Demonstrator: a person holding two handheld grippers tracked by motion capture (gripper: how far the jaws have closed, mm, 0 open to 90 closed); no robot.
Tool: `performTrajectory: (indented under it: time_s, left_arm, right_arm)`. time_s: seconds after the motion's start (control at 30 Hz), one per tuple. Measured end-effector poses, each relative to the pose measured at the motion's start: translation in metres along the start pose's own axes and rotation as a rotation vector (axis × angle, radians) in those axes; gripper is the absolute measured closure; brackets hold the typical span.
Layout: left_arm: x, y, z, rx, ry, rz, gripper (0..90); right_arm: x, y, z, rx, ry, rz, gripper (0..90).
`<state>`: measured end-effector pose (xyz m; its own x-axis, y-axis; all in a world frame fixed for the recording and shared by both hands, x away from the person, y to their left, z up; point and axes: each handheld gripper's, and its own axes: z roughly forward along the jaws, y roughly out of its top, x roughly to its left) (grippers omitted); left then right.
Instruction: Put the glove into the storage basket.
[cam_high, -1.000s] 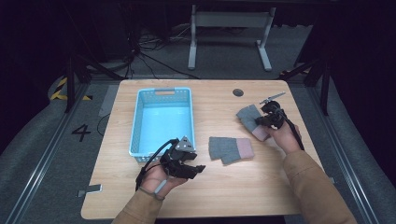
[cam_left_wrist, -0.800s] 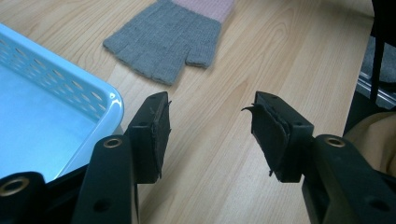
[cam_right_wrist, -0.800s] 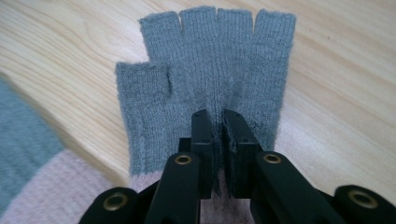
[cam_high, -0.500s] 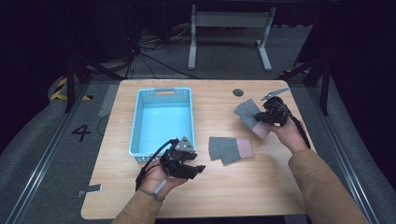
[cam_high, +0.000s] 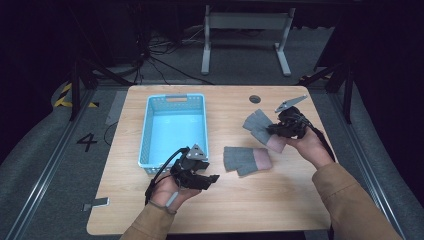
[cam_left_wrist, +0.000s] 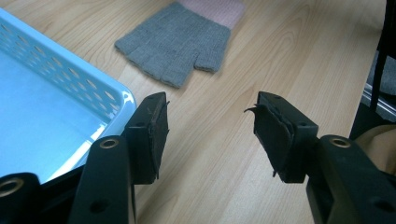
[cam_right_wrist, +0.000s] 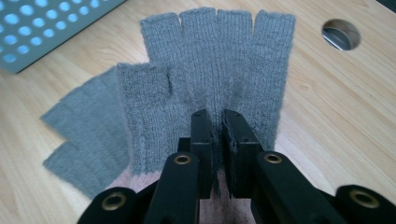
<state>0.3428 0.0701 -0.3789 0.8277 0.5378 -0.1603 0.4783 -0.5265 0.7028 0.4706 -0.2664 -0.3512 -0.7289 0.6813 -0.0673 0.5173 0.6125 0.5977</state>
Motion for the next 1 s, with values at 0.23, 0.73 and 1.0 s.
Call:
performTrajectory:
  time_s: [0.23,0.73,1.0]
  left_arm:
    - [0.001,0.000,-0.001,0.000,-0.003,0.001,44.0]
    - [0.000,0.001,0.001,0.011,0.030,-0.002,40.7]
    - [0.000,0.001,0.003,0.015,0.017,-0.020,40.7]
  right_arm:
    - [0.013,0.004,0.001,0.011,0.047,-0.073,83.5]
    - [0.033,-0.001,0.012,0.054,0.117,-0.172,82.9]
    - [0.041,-0.008,0.022,0.078,0.150,-0.196,82.9]
